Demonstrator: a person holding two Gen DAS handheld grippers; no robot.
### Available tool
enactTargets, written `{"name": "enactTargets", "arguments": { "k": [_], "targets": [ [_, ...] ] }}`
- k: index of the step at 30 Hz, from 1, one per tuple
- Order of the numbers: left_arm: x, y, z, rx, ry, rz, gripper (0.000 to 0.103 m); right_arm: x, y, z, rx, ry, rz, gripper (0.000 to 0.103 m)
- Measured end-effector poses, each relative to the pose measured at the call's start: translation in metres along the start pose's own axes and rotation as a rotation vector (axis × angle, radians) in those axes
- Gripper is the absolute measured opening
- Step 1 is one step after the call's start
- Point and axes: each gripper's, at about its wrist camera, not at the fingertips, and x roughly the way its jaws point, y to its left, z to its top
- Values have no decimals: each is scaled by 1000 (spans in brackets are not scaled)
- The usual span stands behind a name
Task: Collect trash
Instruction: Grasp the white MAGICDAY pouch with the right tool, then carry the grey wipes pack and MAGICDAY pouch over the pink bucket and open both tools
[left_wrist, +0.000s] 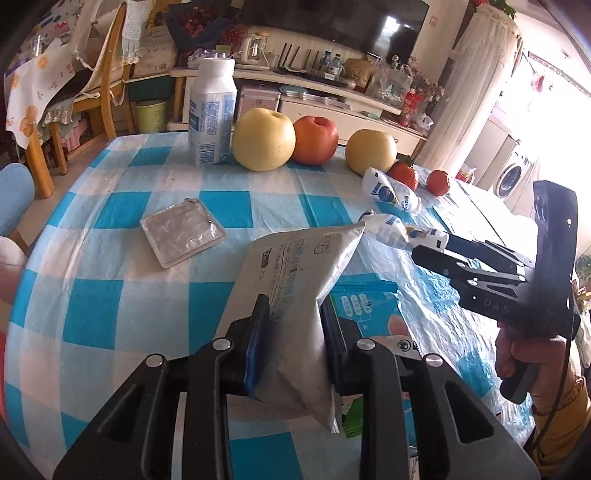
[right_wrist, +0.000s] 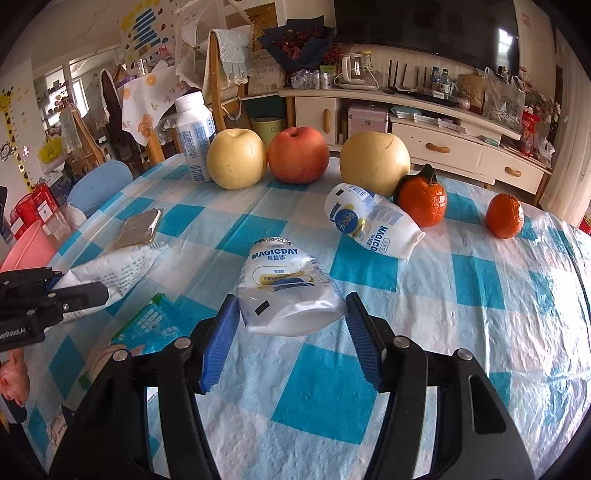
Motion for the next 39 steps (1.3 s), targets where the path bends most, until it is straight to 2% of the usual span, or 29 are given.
{"name": "enactTargets", "arguments": {
  "k": [4, 7, 9, 11, 13, 14, 17, 20, 24, 25, 33, 35, 36, 39],
  "targets": [
    [-4, 6, -7, -44, -1, -15, 31, -16, 3, -10, 21, 0, -2, 60],
    [-2, 2, -13, -19, 41, -43, 37, -33, 4, -17, 43, -13, 3, 60],
    [-2, -1, -18, -4, 73, -63, 46, -45, 5, -22, 51, -25, 7, 60],
    [-1, -2, -22, -17, 94, -72, 72, -56, 7, -27, 58, -33, 15, 60],
    [0, -1, -24, -22, 92, -54, 85, -64, 9, -33, 55, -26, 18, 60],
    [1, -1, -25, -17, 91, -36, 88, -65, 10, -36, 56, -19, 18, 60],
    [10, 5, -25, 6, 99, 48, 88, -61, 9, -48, 60, 37, 41, 60],
    [15, 11, -24, 10, 86, 75, 90, -55, 10, -59, 47, 72, 27, 62],
    [24, 4, -19, 74, 91, 120, 91, -49, 15, -62, 7, 83, 14, 78],
    [25, 3, -18, 85, 90, 127, 91, -47, 17, -62, -3, 86, 14, 78],
    [29, 1, -16, 94, 68, 152, 88, -25, 12, -55, -29, 114, -15, 78],
    [29, 0, -17, 102, 64, 178, 82, -21, 9, -52, -13, 119, -7, 72],
    [28, 0, -18, 101, 60, 181, 81, -21, 8, -52, -11, 117, -8, 63],
    [26, 1, -18, 88, 50, 194, 75, -22, 7, -52, -11, 112, -19, 63]
  ]
}}
